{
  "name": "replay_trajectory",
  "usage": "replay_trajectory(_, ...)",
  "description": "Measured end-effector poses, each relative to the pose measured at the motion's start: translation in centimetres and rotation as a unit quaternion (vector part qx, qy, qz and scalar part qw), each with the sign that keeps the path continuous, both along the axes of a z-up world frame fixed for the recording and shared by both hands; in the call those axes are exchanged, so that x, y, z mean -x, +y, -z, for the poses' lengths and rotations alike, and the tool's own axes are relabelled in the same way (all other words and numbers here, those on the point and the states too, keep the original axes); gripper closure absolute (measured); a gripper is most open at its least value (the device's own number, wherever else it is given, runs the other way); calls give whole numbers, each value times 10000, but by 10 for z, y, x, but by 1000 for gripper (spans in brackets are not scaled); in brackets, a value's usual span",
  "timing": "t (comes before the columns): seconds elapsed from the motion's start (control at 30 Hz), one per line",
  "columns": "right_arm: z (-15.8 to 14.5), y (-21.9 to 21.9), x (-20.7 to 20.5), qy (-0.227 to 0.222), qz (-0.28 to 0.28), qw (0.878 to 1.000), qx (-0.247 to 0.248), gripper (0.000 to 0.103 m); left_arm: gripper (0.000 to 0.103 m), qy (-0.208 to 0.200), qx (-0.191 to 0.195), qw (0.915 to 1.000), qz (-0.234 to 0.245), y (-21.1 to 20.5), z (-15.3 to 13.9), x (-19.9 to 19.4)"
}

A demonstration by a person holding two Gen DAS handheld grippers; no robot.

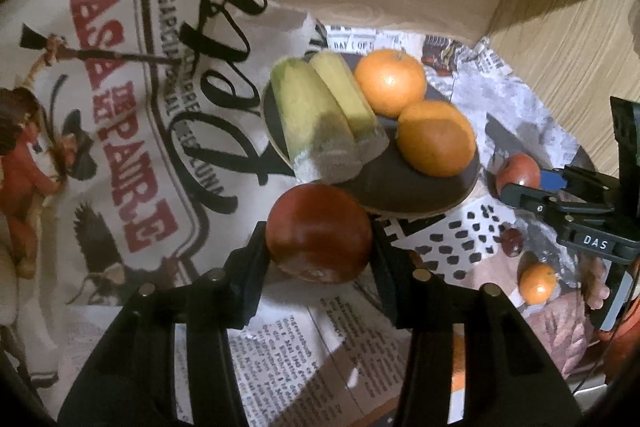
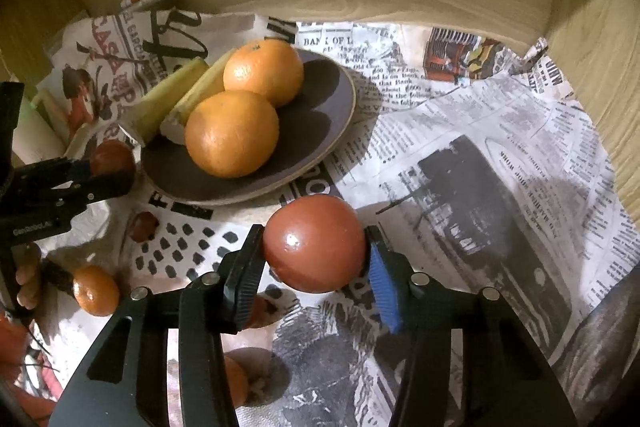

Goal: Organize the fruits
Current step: 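Grasp a red tomato with the left tool while the right tool grasps another tomato, then place both red tomatoes on the grey plate beside the oranges while both tools release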

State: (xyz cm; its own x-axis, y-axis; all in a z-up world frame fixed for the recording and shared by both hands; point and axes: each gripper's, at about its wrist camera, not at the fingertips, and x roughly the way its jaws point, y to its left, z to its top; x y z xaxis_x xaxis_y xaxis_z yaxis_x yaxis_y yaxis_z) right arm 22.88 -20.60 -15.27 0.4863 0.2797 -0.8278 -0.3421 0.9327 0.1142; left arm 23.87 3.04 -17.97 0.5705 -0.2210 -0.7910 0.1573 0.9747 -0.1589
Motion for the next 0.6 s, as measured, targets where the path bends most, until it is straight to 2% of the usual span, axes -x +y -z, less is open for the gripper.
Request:
replay_trajectory(0.37, -36, 6, -8, -501, -26, 9987, -118, 57, 55, -544, 72, 9985, -60, 0, -48, -2)
replay_trajectory(0.6, -49, 16, -24, -713, -132, 9974, -51, 57, 55, -628, 136, 9978, -166, -7, -57, -22)
